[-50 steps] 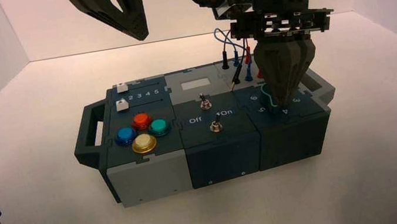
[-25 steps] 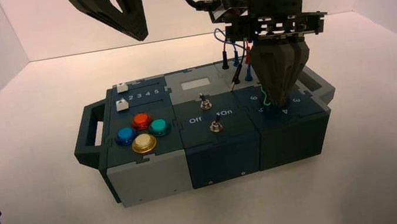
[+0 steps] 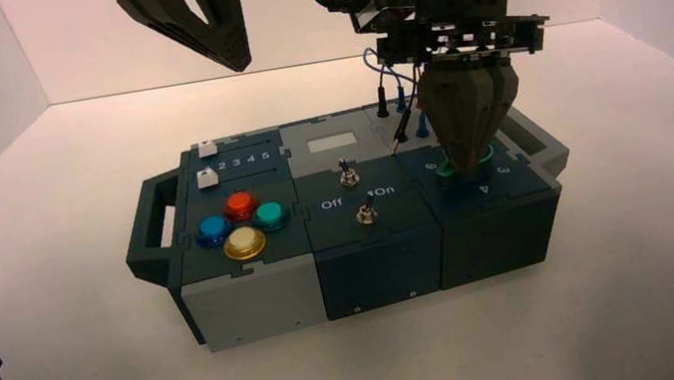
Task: Turn the knob to position 5.
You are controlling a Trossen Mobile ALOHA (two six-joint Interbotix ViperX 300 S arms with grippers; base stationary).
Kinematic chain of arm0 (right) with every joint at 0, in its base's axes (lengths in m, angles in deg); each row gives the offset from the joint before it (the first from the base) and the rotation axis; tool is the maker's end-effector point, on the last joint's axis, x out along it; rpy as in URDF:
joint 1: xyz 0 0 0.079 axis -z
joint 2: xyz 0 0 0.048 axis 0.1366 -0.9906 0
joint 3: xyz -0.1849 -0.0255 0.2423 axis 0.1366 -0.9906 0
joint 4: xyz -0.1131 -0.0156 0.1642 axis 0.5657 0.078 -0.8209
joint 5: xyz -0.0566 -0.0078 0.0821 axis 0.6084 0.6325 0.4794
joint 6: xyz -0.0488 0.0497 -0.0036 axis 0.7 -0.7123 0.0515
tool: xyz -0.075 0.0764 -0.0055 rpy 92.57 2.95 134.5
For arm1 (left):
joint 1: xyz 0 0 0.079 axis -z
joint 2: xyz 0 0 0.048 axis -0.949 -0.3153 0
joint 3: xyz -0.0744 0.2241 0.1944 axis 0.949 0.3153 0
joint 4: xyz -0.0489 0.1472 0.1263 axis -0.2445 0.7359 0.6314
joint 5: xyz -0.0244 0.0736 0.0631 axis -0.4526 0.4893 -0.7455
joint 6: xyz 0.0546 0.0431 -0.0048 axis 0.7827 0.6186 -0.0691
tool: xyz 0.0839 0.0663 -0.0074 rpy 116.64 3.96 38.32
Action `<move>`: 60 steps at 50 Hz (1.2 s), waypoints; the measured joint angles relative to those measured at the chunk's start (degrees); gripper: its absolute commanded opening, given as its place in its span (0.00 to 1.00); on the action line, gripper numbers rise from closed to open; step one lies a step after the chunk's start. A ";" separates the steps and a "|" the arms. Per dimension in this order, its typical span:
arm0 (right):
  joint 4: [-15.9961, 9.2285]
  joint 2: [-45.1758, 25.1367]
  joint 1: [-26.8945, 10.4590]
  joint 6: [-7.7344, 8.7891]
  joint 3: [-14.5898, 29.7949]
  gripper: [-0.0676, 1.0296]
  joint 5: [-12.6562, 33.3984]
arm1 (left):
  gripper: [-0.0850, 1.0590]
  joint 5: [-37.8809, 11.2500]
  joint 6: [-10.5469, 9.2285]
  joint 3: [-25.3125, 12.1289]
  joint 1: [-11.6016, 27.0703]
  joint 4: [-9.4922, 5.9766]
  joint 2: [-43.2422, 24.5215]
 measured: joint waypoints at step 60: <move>-0.09 11.07 0.00 -1.49 -6.24 0.04 1.58 | 0.05 -1.58 0.09 -0.09 0.00 1.58 1.32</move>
